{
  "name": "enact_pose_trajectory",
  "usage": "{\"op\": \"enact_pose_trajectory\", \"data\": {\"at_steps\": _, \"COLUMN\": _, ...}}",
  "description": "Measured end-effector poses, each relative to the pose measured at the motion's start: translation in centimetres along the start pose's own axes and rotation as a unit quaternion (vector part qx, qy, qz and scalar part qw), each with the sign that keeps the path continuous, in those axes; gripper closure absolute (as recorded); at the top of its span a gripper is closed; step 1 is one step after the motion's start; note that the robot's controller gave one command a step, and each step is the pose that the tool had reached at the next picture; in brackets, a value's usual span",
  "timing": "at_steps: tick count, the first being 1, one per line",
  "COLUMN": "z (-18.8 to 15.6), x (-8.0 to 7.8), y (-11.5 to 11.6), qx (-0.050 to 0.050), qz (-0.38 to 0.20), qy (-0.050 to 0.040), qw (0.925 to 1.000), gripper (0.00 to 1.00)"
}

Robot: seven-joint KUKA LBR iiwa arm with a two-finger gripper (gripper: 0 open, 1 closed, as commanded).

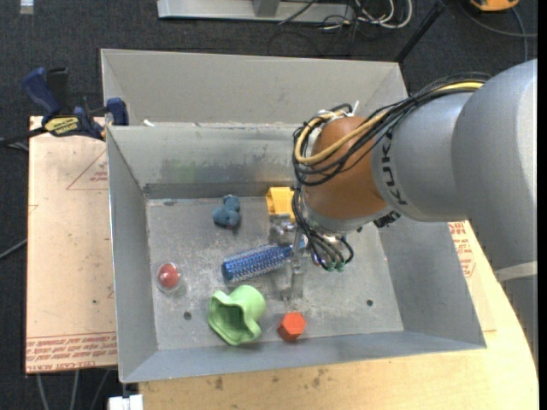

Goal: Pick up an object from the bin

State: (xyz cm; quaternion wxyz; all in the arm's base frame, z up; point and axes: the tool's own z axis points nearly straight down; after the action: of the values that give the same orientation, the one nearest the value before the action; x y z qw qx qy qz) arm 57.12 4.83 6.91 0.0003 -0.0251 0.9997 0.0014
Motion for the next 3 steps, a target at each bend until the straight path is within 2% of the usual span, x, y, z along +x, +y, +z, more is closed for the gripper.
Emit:
{"op": "enact_pose_trajectory", "data": {"at_steps": 1, "z": 0.0, "x": 0.0, "y": 0.0, "qx": 0.0, "qz": 0.0, "qy": -0.0002, "qw": 1.0, "gripper": 1.0}}
{"op": "enact_pose_trajectory", "data": {"at_steps": 2, "z": -2.4, "x": -0.1, "y": 0.0, "qx": 0.001, "qz": -0.001, "qy": -0.0011, "qw": 1.0, "gripper": 1.0}}
{"op": "enact_pose_trajectory", "data": {"at_steps": 3, "z": -3.0, "x": -0.1, "y": 0.1, "qx": 0.001, "qz": -0.001, "qy": -0.0004, "qw": 1.0, "gripper": 1.0}}
